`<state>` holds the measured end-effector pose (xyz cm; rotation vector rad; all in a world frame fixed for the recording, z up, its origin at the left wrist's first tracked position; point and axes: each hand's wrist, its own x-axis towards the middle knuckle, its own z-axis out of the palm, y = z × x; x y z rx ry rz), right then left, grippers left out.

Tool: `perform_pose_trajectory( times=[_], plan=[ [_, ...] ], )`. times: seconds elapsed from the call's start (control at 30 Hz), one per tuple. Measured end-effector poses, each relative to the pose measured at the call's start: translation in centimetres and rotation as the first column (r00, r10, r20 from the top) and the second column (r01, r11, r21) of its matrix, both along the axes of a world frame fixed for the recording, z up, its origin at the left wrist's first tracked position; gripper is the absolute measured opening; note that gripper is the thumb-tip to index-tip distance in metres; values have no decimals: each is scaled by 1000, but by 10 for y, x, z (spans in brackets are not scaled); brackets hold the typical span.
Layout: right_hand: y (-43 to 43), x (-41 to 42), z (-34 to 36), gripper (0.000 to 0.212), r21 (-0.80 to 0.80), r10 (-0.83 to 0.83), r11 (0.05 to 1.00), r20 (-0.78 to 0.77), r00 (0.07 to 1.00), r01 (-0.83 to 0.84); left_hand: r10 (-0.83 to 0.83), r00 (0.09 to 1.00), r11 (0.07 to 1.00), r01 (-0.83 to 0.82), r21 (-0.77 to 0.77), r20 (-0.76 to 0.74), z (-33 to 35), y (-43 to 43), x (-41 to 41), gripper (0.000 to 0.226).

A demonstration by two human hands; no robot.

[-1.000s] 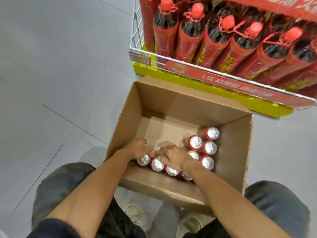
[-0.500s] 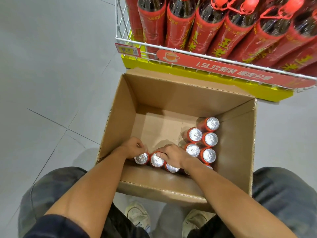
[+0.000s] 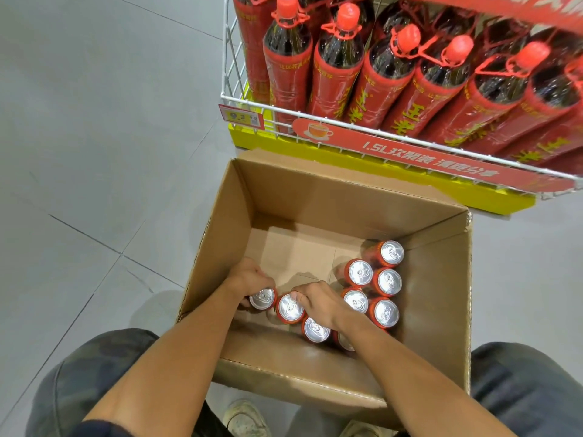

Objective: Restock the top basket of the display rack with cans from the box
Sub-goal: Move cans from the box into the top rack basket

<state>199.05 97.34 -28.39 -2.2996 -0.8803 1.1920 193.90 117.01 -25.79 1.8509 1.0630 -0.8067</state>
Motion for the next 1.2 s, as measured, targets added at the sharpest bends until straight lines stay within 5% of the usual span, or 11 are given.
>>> perform_pose_trajectory(
  times=[0.4, 0.57, 0.87, 1.03, 1.2],
  plan=[
    [13, 47, -1, 22, 58, -398, 918, 151, 905, 393, 64, 949, 978, -121, 168, 309, -19, 4, 47, 26],
    [9, 27, -5, 85, 72, -411, 911, 90, 907, 406, 66, 919, 985, -123, 123, 390, -14, -9, 31, 36],
    [14, 55, 1, 45, 202, -468, 876, 138, 873, 438, 148, 927, 977, -191, 92, 344, 0, 9, 56, 34],
    [7, 73, 80, 40, 299, -471, 859, 143, 871, 416, -5, 918, 999, -13, 41, 397, 84, 25, 68, 34],
    [-5, 91, 243, 47, 342, -418, 874, 164, 893, 346, -165, 880, 982, 189, -8, 446, 247, 35, 82, 28]
  ],
)
